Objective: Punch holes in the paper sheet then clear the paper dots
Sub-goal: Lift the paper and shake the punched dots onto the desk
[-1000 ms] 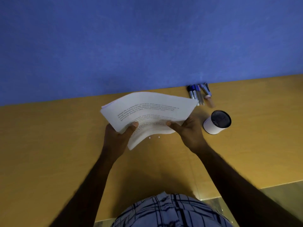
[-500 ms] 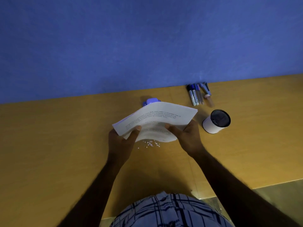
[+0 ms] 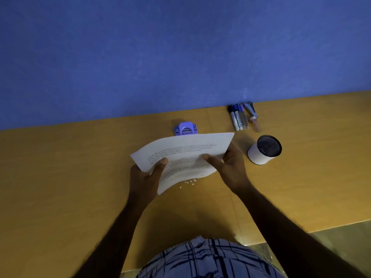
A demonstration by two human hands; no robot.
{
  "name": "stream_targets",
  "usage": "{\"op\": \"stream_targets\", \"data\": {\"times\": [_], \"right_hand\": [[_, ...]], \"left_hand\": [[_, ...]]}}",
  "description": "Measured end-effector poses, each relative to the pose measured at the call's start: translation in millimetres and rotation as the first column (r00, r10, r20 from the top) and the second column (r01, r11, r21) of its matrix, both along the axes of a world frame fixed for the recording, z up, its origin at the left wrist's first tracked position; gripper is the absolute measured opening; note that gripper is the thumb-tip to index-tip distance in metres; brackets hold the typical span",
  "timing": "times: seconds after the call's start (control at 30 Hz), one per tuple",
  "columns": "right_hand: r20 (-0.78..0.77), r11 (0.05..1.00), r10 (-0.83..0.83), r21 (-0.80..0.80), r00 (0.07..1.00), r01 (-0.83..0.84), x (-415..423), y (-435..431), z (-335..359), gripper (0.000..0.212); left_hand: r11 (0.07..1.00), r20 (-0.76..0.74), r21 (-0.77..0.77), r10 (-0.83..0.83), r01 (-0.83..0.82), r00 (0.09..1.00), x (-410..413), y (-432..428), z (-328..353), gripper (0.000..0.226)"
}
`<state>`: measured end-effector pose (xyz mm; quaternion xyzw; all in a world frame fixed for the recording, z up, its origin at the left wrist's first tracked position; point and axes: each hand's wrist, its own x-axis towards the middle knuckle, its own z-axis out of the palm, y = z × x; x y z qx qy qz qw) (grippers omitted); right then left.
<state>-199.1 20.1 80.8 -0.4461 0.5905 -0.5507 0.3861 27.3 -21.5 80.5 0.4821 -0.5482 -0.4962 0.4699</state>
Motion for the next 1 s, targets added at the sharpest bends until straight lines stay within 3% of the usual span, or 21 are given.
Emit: {"op": "stream_targets", "data": {"times": [0.1,0.23,0.3,0.37,0.43,0.53,0.7,0.87,0.93,1.0], "right_hand": [[0.017,0.999,0.000,0.033,1.000,0.000,-13,-1,-9,0.068],[0.278,0.965,-0.046,0.261,0.960,-0.029,-18,9,-35,0.093],[0.318,0.943,-0.077,0.332,0.945,-0.035,-12,11,-45,0.098],[0.341,0.931,-0.076,0.360,0.937,-0.056,-6,8,-49,0.085],[0.495,0.922,-0.022,0.346,0.868,-0.174,-1,4,-48,0.064],[0.617,0.907,0.034,0.311,0.786,-0.284,5,-3,-47,0.057],[0.683,0.958,0.079,0.148,0.726,-0.244,2,-18,-33,0.044],[0.605,0.994,0.084,0.002,0.792,-0.108,-21,-22,-17,0.038],[0.553,0.992,0.128,-0.068,0.823,-0.108,-31,-21,-11,0.035],[0.491,0.987,0.160,-0.105,0.856,-0.125,-39,-21,-5,0.036]], "left_hand": [[0.998,-0.118,-0.055,0.028,-0.035,0.993,0,-1,16,0.035],[0.996,-0.263,-0.080,0.027,-0.050,0.964,3,-3,35,0.037],[0.996,-0.299,-0.074,0.027,-0.051,0.954,2,-3,43,0.039],[0.996,-0.315,-0.075,0.012,-0.038,0.949,0,-3,50,0.040],[0.997,-0.333,-0.074,0.006,-0.032,0.943,-3,-1,54,0.041],[0.998,-0.374,-0.059,0.007,-0.031,0.927,-5,2,56,0.044],[0.999,-0.438,-0.041,-0.031,0.014,0.899,2,-3,47,0.041],[0.989,-0.149,-0.114,0.076,-0.093,0.986,38,-14,43,0.028],[0.997,-0.130,-0.052,0.046,-0.053,0.991,60,-21,40,0.032],[0.998,0.009,-0.060,-0.020,0.021,1.000,77,-29,39,0.037]]}}
